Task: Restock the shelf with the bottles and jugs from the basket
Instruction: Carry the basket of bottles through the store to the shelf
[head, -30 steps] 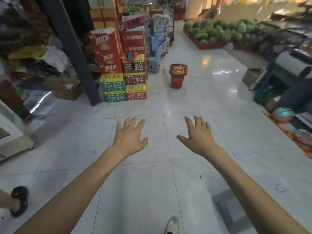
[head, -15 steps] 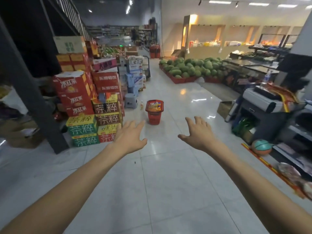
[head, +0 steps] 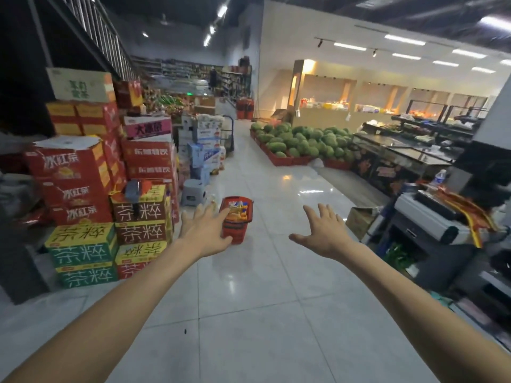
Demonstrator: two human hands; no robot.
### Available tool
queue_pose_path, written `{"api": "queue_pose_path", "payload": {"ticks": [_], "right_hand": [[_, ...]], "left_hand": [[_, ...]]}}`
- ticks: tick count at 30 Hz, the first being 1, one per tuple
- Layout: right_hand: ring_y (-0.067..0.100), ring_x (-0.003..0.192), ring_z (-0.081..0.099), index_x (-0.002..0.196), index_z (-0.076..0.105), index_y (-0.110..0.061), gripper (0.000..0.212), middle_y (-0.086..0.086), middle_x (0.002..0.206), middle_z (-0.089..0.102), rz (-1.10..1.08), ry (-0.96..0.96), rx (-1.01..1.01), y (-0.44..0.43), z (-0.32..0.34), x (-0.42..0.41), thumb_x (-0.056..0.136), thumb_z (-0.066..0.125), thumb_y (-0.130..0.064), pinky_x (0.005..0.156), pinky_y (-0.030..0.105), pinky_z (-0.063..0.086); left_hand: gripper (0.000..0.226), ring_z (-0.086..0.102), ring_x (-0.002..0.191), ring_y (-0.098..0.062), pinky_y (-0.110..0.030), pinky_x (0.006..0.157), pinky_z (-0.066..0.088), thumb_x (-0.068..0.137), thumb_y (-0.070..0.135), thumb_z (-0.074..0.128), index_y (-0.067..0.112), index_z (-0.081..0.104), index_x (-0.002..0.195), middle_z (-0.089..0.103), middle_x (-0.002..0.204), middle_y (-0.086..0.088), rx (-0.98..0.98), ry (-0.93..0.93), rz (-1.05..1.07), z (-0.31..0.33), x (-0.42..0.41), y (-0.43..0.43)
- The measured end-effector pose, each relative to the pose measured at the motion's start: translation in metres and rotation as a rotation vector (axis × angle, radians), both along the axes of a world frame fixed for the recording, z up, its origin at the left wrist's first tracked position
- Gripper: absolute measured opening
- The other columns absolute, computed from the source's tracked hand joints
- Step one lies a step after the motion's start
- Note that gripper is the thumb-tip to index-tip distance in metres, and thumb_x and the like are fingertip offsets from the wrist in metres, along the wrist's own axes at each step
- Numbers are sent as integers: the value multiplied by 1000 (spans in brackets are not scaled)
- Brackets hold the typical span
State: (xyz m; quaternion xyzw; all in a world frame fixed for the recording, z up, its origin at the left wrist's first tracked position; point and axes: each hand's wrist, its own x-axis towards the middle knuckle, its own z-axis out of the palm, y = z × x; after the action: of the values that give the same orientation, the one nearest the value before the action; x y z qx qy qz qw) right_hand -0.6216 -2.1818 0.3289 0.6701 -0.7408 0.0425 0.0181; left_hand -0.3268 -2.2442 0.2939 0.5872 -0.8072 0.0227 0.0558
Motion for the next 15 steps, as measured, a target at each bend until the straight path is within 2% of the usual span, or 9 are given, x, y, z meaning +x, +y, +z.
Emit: {"api": "queue_pose_path", "payload": {"ticks": [3, 6, 11, 15], "right_hand": [[38, 155, 4, 160, 14, -22, 97, 19, 167, 9, 13, 19, 13, -59, 2, -13, 87, 52, -74, 125, 53, 14], [38, 155, 4, 161, 13, -22, 97, 17, 167, 10, 28, 17, 36, -119, -2, -21, 88, 52, -73, 124, 54, 13], [35, 154, 11, 160, 15, -21, 95, 11, 165, 20, 76, 6, 58, -224, -20, -46, 89, 53, -71, 125, 52, 16], [32, 148, 27, 158, 23, -20, 89, 13, 159, 32, 112, -38, -15, -313, -25, -87, 89, 55, -67, 120, 48, 27]], "left_hand": [[97, 26, 150, -37, -68, 117, 22, 76, 73, 45, 41, 12, 161, 27, 164, -10, 6, -6, 6, 1, -10, -59], [96, 21, 154, -36, -67, 120, 19, 81, 77, 47, 41, 8, 162, 22, 168, -10, 34, -17, 1, -1, -23, -116], [100, 14, 157, -35, -69, 121, 16, 81, 84, 45, 41, 8, 162, 18, 170, -9, 60, -32, 26, -12, -62, -215], [96, 13, 156, -36, -70, 120, 19, 84, 81, 47, 36, 13, 162, 20, 168, -9, 68, -73, 2, -9, -109, -304]]}}
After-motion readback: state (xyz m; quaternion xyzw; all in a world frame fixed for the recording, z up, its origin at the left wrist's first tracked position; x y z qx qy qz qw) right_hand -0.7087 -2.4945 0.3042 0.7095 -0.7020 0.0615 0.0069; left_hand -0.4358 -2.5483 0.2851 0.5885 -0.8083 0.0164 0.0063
